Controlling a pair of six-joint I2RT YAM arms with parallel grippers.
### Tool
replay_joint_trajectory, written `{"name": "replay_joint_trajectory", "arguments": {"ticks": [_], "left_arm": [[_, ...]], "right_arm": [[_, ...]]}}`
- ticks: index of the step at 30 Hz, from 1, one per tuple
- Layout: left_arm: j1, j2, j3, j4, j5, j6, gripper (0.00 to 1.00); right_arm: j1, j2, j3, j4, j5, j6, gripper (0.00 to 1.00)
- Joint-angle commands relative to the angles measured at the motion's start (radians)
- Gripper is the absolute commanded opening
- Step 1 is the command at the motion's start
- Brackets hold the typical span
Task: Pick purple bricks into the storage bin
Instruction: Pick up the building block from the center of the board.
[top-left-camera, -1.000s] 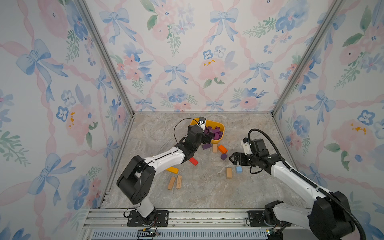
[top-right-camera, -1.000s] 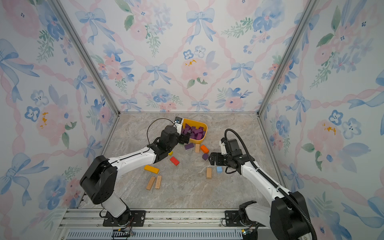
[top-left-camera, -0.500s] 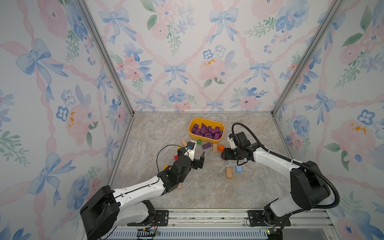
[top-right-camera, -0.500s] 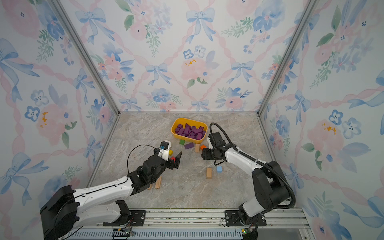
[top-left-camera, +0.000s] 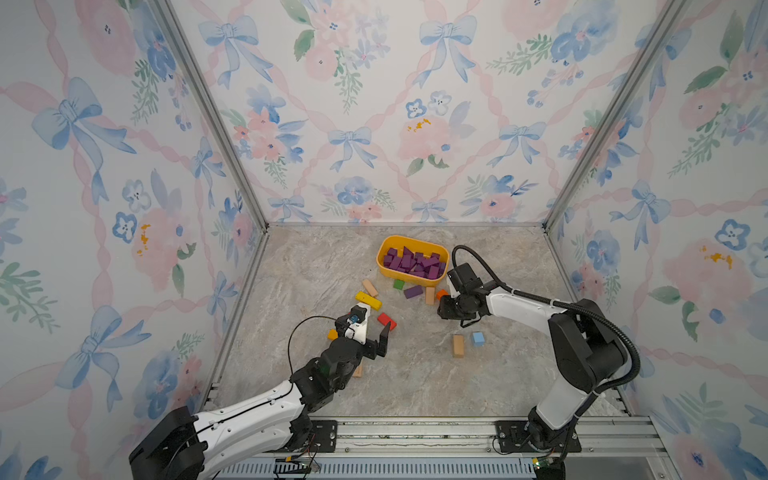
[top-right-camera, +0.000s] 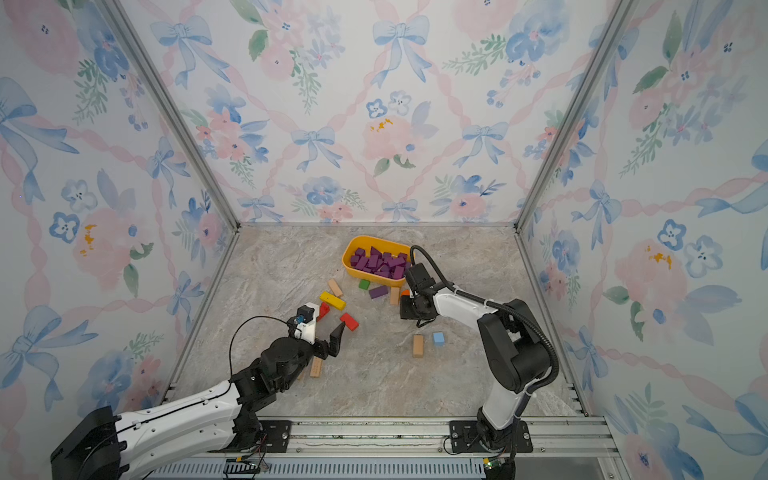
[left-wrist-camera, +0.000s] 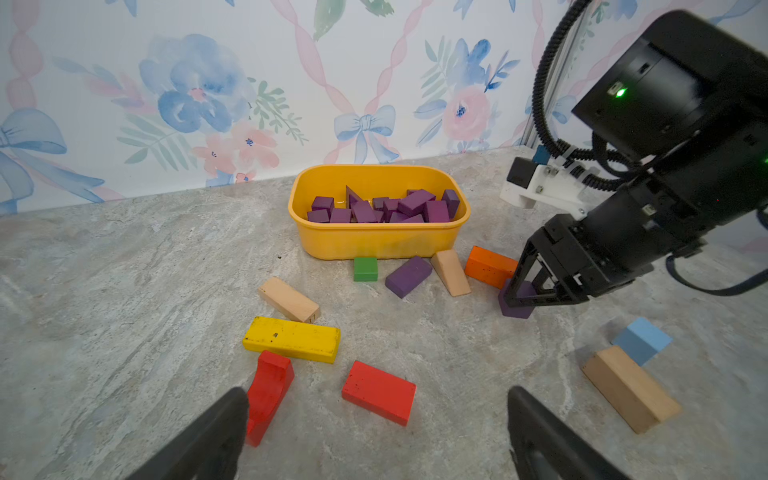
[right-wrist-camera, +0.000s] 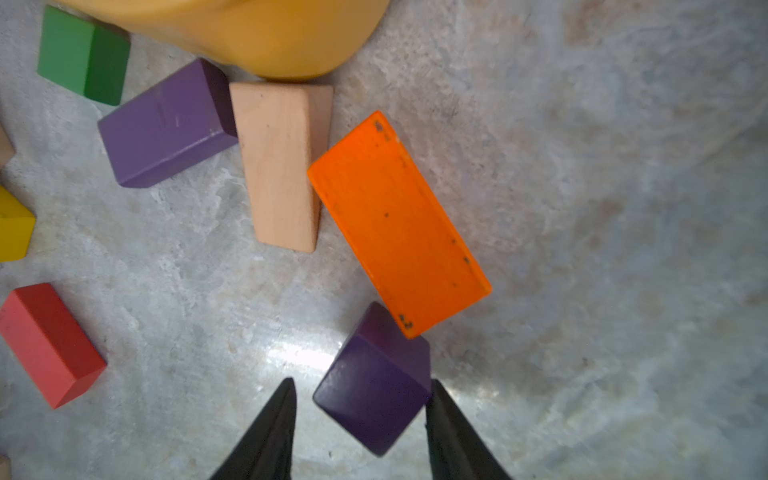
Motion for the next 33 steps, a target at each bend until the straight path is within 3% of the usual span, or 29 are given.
{"name": "replay_joint_trajectory", "arguments": {"ticks": [1, 8, 14, 20, 27, 33], "left_arm": [[-0.004, -0.028, -0.022, 0.027, 0.014, 0.013, 0.98], [-0.004, -0.024, -0.028, 0.028, 0.008, 0.003, 0.98], [-0.004, 0.025, -0.016, 0.030, 0.002, -0.001, 0.98], [-0.004, 0.082, -0.001, 0.031, -0.004, -0.006, 0.98], [-0.004, 0.105, 0.004, 0.032, -0.017, -0.011, 0.98], [-0.004, 0.114, 0.003, 0.032, -0.032, -0.011, 0.98]], "right_arm": [[0.007, 0.060, 0.048, -0.033, 0.058, 0.023, 0.49], [0.016, 0.110, 0.103, -0.086, 0.121, -0.002, 0.46], [0.027, 0.124, 0.126, -0.114, 0.154, -0.019, 0.31], [0.037, 0.086, 0.113, -0.111, 0.151, -0.015, 0.22], [0.038, 0.009, 0.128, -0.117, 0.119, -0.007, 0.20], [0.032, -0.009, 0.235, -0.126, 0.103, -0.016, 0.21]]}}
